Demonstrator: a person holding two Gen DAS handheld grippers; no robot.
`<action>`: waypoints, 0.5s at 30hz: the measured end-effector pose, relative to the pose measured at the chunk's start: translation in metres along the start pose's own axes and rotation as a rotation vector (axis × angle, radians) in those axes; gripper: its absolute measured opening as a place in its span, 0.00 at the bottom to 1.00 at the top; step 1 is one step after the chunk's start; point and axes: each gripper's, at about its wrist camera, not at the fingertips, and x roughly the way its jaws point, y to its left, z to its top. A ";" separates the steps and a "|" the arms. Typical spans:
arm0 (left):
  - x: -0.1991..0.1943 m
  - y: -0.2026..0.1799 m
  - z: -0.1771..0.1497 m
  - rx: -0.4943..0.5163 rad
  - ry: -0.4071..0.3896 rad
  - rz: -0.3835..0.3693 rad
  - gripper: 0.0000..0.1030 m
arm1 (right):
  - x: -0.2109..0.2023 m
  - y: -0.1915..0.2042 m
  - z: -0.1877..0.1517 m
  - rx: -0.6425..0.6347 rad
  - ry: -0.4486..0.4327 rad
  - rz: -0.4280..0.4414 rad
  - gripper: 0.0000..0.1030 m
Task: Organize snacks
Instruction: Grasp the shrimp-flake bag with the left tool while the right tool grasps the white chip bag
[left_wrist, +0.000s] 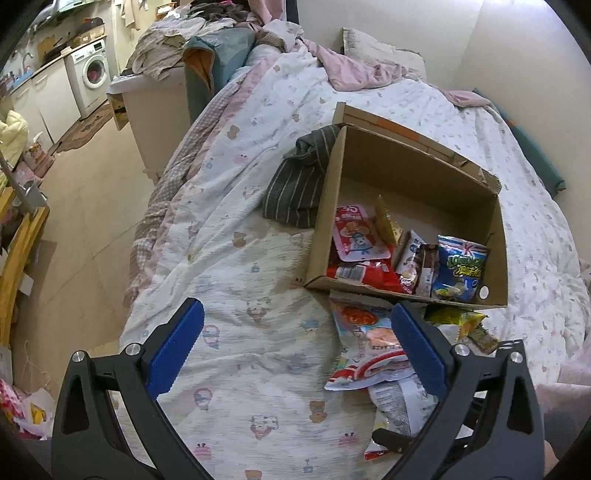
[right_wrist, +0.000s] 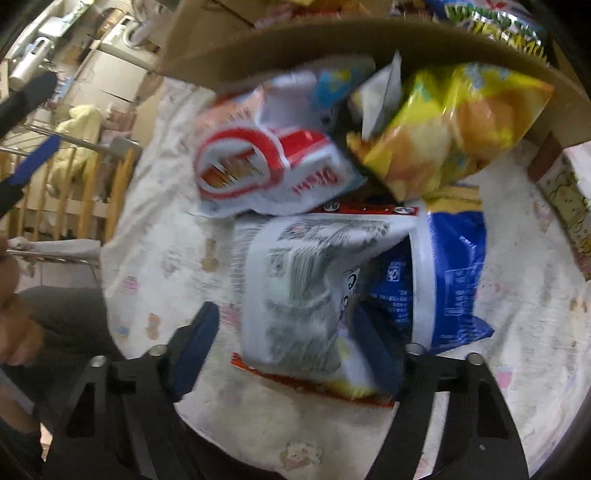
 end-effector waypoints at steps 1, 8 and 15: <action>0.001 0.001 -0.001 0.002 0.001 0.004 0.97 | 0.003 0.000 0.000 -0.003 0.002 -0.010 0.61; 0.007 0.004 -0.003 -0.003 0.020 0.011 0.97 | -0.017 -0.008 -0.010 -0.004 0.004 0.036 0.49; 0.012 -0.010 -0.004 0.003 0.047 -0.005 0.97 | -0.064 -0.028 -0.027 0.012 -0.086 0.157 0.49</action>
